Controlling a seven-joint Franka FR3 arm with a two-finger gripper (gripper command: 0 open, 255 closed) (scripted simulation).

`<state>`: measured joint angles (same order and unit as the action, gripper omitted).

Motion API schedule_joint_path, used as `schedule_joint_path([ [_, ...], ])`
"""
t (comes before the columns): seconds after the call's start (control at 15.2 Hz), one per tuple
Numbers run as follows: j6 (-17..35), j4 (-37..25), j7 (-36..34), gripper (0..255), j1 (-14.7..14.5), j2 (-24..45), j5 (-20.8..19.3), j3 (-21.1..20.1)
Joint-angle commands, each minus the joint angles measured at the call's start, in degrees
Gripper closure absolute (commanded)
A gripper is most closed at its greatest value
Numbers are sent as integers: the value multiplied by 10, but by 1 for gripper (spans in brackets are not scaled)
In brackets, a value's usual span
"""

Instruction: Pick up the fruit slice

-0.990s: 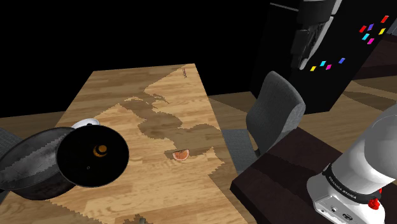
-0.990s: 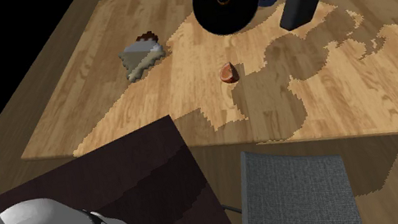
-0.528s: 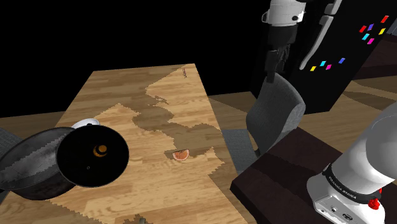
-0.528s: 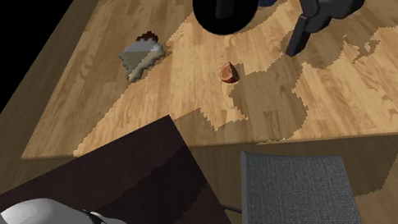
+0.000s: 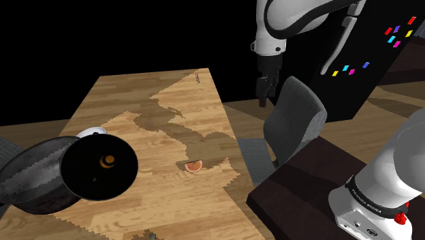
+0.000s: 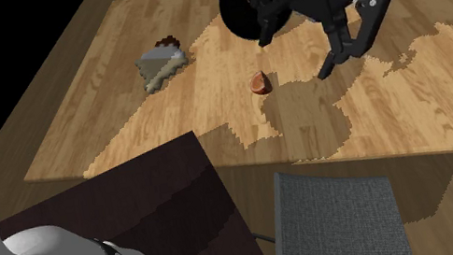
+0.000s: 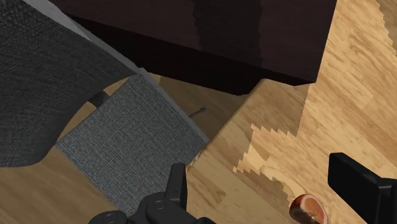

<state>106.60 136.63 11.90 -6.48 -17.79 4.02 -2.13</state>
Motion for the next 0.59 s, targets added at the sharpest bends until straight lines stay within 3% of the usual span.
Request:
schedule_joint_path([
  [0.0,25,-17,4,0,-8,49,10,-6],
  [0.53,97,-87,27,0,-36,217,41,-30],
])
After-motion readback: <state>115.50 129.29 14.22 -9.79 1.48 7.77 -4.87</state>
